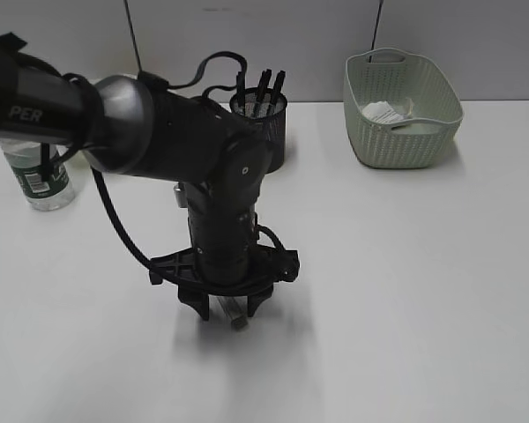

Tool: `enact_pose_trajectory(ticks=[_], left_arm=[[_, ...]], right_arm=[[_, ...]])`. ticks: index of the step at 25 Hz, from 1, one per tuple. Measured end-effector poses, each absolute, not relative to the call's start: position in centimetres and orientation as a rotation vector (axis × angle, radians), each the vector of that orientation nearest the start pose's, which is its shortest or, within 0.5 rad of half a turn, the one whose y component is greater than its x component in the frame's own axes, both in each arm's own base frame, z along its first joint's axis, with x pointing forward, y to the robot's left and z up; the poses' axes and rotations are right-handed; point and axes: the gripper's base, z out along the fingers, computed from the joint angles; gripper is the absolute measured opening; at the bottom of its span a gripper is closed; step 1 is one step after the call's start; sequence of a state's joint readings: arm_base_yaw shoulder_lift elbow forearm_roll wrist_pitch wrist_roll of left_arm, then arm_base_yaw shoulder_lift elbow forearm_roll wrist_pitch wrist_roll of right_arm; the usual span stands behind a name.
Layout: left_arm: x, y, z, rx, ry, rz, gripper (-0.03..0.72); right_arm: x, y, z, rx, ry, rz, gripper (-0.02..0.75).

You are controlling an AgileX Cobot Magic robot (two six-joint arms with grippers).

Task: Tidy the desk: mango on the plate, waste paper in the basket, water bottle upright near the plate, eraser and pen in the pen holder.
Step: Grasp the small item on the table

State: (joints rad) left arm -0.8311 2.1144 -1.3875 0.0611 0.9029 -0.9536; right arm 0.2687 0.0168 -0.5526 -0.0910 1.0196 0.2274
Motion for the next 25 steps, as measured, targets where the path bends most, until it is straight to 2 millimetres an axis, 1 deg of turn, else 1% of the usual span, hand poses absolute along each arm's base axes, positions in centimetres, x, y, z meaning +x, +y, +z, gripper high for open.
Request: enact_pose_trajectory(ticks=[2,5,9,13,15,19,25], left_arm=[[27.09,-29.02,12.19,-0.129,3.076,0.001,0.426],[27.18,-29.11,12.19,-0.126,3.066,-0.015,0.4],[27.24,-29.18,12.2,-0.126,3.06,-0.027,0.326],[27.25,-29.19,12.2,-0.125,3.059,-0.028,0.235],[27.25,-29.19,12.2,-0.125,3.059,-0.028,0.204],[27.25,-29.19,12.2,-0.125,3.058,-0.029,0.172],[27.25,-29.19,12.2,-0.123,3.058,-0.029,0.16]], right_arm=[[-0.5,-0.88,29.55,-0.037,1.97,0.215,0.416],[-0.5,-0.88,29.55,-0.037,1.97,0.215,0.417],[-0.5,-0.88,29.55,-0.037,1.97,0.215,0.417],[-0.5,-0.88,29.55,-0.037,1.97,0.215,0.417],[-0.5,-0.88,29.55,-0.037,1.97,0.215,0.416],[-0.5,-0.88,29.55,-0.037,1.97,0.215,0.416],[-0.5,-0.89,29.55,-0.037,1.97,0.215,0.416]])
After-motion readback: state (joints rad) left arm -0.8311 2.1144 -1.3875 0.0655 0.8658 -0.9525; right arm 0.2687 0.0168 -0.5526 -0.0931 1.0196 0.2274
